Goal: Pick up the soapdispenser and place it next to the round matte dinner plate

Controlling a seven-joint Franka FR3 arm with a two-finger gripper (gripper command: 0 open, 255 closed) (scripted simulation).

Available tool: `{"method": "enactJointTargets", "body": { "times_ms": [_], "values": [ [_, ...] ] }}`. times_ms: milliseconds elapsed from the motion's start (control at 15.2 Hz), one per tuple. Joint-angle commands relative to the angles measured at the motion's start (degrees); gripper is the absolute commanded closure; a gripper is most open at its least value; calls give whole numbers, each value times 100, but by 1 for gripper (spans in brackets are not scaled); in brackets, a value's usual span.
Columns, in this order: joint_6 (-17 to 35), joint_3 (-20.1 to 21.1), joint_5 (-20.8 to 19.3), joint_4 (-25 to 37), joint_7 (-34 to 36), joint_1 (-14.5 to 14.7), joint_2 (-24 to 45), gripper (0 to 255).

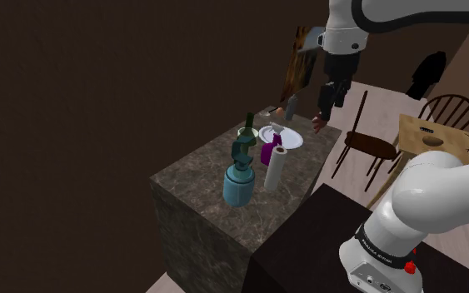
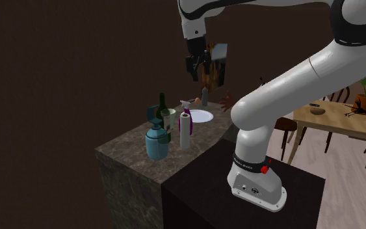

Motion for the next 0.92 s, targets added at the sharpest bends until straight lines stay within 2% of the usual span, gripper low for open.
{"method": "enactJointTargets", "body": {
  "times_ms": [0,462,858],
  "values": [
    [0,0,0,0,0,0,0,0],
    [2063,-39,312,-1147,61,233,115,0],
    [4041,-26,567,-1783,58,458,760,0]
  ]
}}
